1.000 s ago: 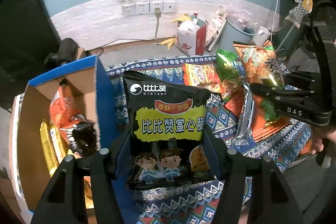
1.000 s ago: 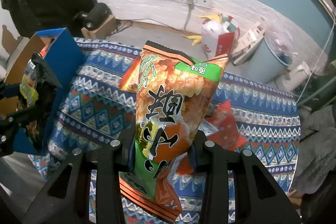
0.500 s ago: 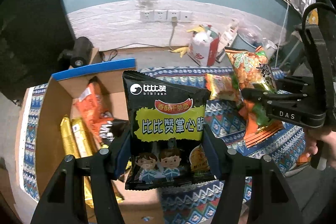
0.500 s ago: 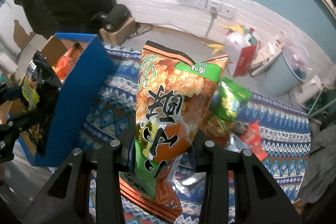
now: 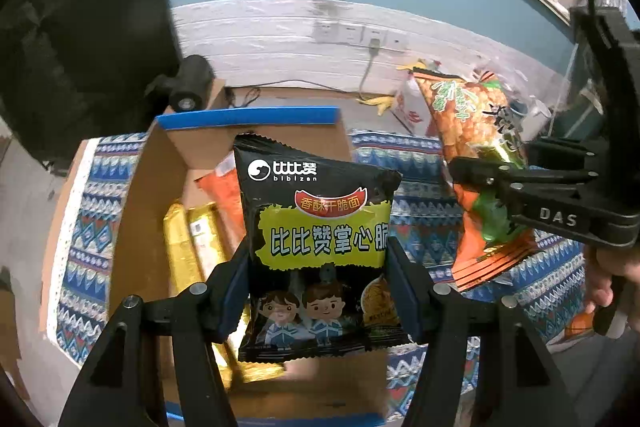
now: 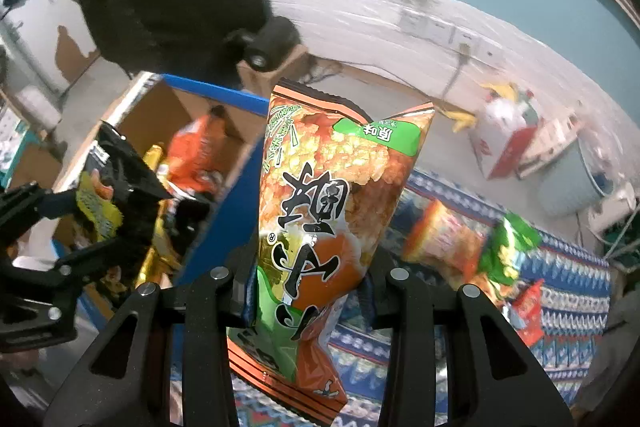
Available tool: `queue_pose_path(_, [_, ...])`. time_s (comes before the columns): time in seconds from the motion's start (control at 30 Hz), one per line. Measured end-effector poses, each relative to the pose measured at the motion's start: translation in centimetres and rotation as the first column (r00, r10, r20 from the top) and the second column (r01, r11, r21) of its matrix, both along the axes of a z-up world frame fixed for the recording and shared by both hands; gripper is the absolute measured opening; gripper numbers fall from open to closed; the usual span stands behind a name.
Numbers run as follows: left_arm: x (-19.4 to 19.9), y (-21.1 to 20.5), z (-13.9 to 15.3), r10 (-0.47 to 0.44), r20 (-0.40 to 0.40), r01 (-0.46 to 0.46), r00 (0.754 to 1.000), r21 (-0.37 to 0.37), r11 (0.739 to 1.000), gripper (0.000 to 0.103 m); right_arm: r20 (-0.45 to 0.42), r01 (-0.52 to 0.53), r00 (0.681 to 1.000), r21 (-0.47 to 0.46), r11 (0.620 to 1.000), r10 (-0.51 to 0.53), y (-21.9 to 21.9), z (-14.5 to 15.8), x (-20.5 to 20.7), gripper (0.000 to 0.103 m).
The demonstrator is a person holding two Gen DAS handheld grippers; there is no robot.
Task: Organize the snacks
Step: 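Lift the black bag and orange-green bag and carry both over the cardboard box, then open the left tool over the box while the right tool drops the orange-green bag in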
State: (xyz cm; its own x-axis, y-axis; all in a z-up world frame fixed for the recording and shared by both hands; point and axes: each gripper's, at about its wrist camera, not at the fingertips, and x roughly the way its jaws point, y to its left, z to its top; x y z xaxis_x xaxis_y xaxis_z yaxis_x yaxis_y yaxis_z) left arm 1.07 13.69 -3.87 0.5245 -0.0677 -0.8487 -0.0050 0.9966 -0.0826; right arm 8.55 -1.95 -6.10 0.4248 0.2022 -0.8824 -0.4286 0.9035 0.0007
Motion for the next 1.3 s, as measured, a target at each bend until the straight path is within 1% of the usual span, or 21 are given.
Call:
queue_pose_path(0.33, [-1.0,6.3,-1.6,0.13,-0.041,-0.13,0.991,0.007,0.991,0.064,-0.019,-0.079,0.997,0.039,0.996,0.079,5.4,0.1,0.1,0.037])
queue_pose_path(0.6, [-1.6,9.0,-2.7,0.164,-0.074,-0.163,0.984,0.02,0.986,0.064,-0.05,-0.134,0.989,0.061,0.989,0.137,9.3,-0.8,-0.2,0.037])
queue_pose_path(0.87, [-1.8,10.0,-3.9,0.182,-0.116,-0.179,0.976,0.037,0.983,0.064,-0.086,-0.175,0.98,0.056,0.983,0.179,12.1,-2.2,-0.8,0.037])
queue_pose_path(0.93, [-1.9,10.1,-4.0,0.192,-0.122,-0.187,0.974,0.055,0.981,0.064,-0.1,-0.181,0.977,0.058,0.982,0.186,12.5,-2.7,-0.9,0.037])
queue_pose_path(0.97, [-1.9,10.2,-3.9,0.197,-0.122,-0.191,0.973,0.063,0.98,0.064,-0.106,-0.184,0.976,0.061,0.981,0.19,12.7,-2.9,-1.0,0.037])
queue_pose_path(1.03, [-2.0,10.4,-3.8,0.202,-0.123,-0.195,0.972,0.068,0.978,0.068,-0.118,-0.196,0.972,0.06,0.979,0.202,13.0,-3.2,-1.2,0.037])
queue_pose_path(1.07, [-2.0,10.5,-3.6,0.206,-0.119,-0.198,0.971,0.07,0.978,0.073,-0.121,-0.201,0.971,0.058,0.978,0.207,13.1,-3.3,-1.2,0.037])
queue_pose_path(1.1, [-2.1,10.5,-3.4,0.208,-0.113,-0.201,0.972,0.073,0.977,0.074,-0.124,-0.206,0.969,0.055,0.977,0.212,13.2,-3.4,-1.2,0.037])
queue_pose_path(1.2, [-2.1,10.6,-2.9,0.215,-0.095,-0.207,0.972,0.088,0.974,0.074,-0.131,-0.217,0.966,0.052,0.975,0.222,13.6,-3.6,-1.5,0.037])
queue_pose_path(1.3, [-2.2,10.5,-2.6,0.211,-0.092,-0.203,0.973,0.086,0.975,0.074,-0.141,-0.228,0.962,0.054,0.972,0.234,13.9,-3.8,-1.8,0.038])
